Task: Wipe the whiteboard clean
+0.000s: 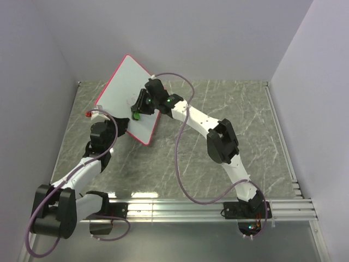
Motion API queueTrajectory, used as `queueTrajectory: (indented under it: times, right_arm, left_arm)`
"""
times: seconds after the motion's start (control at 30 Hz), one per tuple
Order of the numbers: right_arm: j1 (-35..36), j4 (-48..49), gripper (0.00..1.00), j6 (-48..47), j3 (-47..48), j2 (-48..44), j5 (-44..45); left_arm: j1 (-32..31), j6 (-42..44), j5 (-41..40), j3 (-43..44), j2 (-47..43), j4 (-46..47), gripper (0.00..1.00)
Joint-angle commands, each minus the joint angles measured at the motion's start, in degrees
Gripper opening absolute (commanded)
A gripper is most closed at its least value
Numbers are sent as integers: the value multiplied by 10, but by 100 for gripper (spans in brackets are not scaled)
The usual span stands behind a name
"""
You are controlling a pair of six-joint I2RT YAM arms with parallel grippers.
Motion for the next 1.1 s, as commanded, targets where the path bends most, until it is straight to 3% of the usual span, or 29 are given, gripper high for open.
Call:
queueTrajectory:
  times: [0.0,0.1,0.37,0.6,0.77,0.87,1.07]
  right_arm:
    - [50,-67,0,4,77,94,-54]
    - [52,-35,0,33,128,95,-75]
    - [75,31,0,81,134,74,-106]
    - [70,61,0,116,165,130,-123]
    - [64,77,0,96,56,94,-139]
    - [58,82,0,67,-70,52,-125]
    - [43,-10,0,14,-138,40,-66]
  left_arm:
    - [-45,108,22,7,-3,-201,0]
    - [-61,92,25,-9,-18,-199,0]
    - [-74,23,52,-65,-47,-178,0]
    - [-92,-8,17,-108,-138,-249,0]
    - [-96,-2,12,-98,-164,-262,0]
    - [-98,-3,7,-99,-186,-272,0]
    - [-107,7,-5,-84,-213,-294,0]
